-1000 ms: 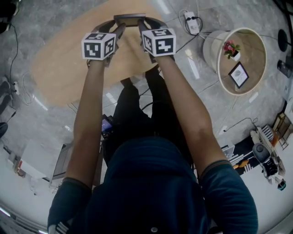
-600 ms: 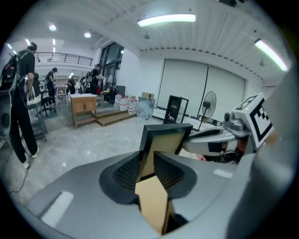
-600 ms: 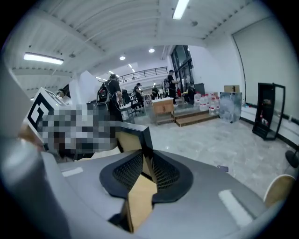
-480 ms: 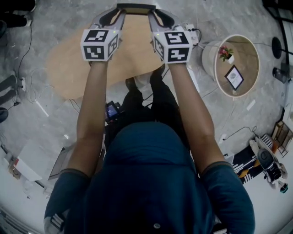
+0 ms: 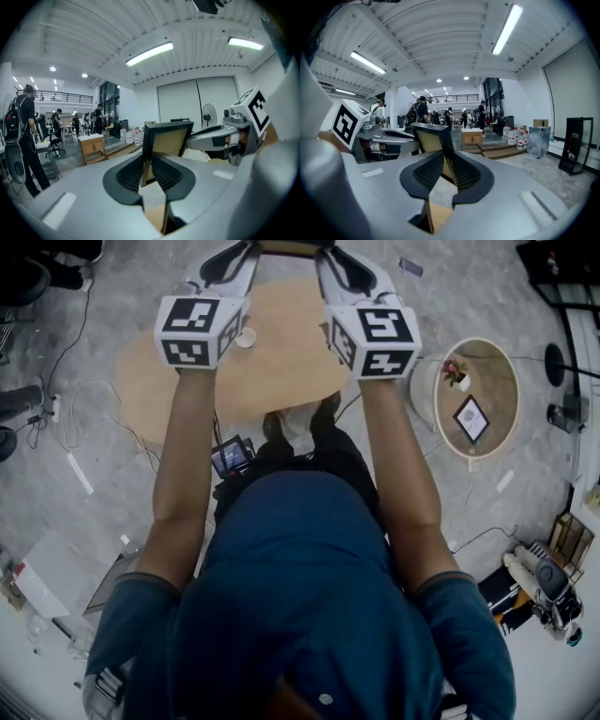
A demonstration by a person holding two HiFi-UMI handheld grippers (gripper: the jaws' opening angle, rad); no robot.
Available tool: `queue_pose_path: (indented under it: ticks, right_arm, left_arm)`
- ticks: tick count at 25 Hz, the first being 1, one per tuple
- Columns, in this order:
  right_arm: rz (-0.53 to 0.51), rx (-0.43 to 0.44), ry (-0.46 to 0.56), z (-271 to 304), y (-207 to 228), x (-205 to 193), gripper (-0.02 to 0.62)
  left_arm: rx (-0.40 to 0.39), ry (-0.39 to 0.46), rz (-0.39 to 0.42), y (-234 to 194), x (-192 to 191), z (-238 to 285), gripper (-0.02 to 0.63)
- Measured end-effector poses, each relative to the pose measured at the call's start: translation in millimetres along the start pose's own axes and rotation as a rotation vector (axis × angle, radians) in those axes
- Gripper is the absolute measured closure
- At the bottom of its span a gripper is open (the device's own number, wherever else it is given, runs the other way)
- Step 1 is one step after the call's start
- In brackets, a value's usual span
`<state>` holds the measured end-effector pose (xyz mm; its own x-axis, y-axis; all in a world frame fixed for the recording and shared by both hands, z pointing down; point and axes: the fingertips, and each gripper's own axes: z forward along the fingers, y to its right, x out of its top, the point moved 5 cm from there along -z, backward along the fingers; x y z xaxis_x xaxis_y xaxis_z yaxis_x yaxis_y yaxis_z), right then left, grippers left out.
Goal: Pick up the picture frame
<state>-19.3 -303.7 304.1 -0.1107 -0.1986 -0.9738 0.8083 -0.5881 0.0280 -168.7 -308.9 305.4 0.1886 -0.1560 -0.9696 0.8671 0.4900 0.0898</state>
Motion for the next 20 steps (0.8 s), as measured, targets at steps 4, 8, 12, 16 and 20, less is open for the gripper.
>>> queue_pose_path:
  ticks: [4,8,12,16,20]
  right_arm:
    - [-0.036,0.018,0.046,-10.9,-18.1,43.3,0.525]
    - [-0.071,0.038,0.1,-22.7,-33.2,85.1,0.525]
    - [-0.113,0.062,0.156,-35.0,-53.4,125.3,0.525]
    - [-0.153,0.083,0.186,-46.4,-71.9,146.6,0.526]
    - [-0.195,0.083,0.198,-55.0,-81.0,155.2,0.532]
  left_arm:
    - [0.014,0.065,0.037,-10.6,40.6,-27.3,0.555]
    - [0.027,0.123,0.078,-17.1,76.1,-53.9,0.555]
    - [0.048,0.196,0.121,-23.1,107.0,-85.4,0.554]
    - [0.09,0.253,0.162,-25.3,122.1,-111.6,0.554]
    - [0.105,0.285,0.179,-23.5,132.1,-127.1,0.554]
